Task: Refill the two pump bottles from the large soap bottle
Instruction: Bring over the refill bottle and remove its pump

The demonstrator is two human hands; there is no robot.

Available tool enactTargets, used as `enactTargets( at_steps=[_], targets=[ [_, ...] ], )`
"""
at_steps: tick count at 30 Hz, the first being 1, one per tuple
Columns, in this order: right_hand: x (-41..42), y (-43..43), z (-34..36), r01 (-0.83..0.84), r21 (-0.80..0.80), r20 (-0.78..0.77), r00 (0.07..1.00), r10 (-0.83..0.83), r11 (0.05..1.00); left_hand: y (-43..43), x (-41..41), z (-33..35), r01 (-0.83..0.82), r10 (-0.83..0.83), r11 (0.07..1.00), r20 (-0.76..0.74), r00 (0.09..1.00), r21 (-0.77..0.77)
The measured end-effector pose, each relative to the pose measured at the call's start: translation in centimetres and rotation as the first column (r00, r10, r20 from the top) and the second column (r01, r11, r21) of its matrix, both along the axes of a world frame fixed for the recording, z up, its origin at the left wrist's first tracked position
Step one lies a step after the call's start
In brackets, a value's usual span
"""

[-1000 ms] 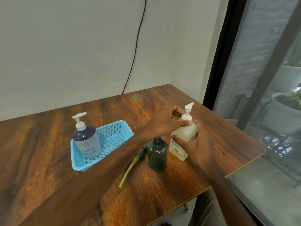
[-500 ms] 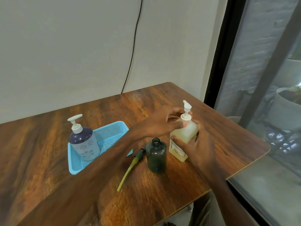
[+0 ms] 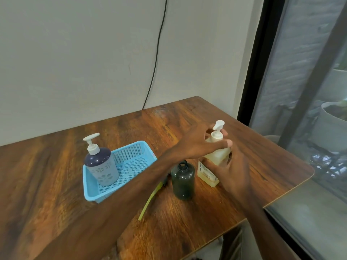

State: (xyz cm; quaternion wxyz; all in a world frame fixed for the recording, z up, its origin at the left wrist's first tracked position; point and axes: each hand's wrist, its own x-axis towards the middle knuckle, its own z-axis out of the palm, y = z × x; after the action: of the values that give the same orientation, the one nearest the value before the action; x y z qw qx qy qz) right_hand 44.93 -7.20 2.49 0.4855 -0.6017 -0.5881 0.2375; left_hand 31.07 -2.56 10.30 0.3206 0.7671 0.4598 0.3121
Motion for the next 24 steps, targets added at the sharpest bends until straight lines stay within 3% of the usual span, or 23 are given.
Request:
enactTargets(
  at_steps=[4, 9, 12, 20, 24],
  targets=[
    [0.0, -0.1, 0.2, -0.002, 0.038, 0.002, 1.0, 0.002, 0.999, -0.1, -2.2, -0.2, 0.141, -0.139, 0.989, 0.048, 0.989, -0.04],
    [0.0, 0.1, 0.0, 0.013, 0.022, 0.023, 1.0, -0.014, 1.0, 0.3, -2.3, -0.4, -0.018, 0.027, 0.999, 0.184, 0.983, -0.049],
    [-0.2, 0.0, 0.0, 0.003, 0.031, 0.0, 1.0, -0.003, 1.0, 0.1, -0.6, -0.9, -0.117, 0.124, 0.991, 0.132, 0.983, -0.064],
    [0.1, -0.2, -0.1, -0.007, 0.03, -0.023, 1.0, 0.007, 1.0, -1.0, -1.0, -0.3, 0.041, -0.042, 0.999, 0.019, 0.999, 0.03],
    [0.0, 0.1, -0.1, 0.014, 0.024, 0.002, 1.0, -0.014, 1.0, -0.4, -2.5, 0.4, -0.027, 0.026, 0.999, 0.025, 0.999, 0.045]
  ],
)
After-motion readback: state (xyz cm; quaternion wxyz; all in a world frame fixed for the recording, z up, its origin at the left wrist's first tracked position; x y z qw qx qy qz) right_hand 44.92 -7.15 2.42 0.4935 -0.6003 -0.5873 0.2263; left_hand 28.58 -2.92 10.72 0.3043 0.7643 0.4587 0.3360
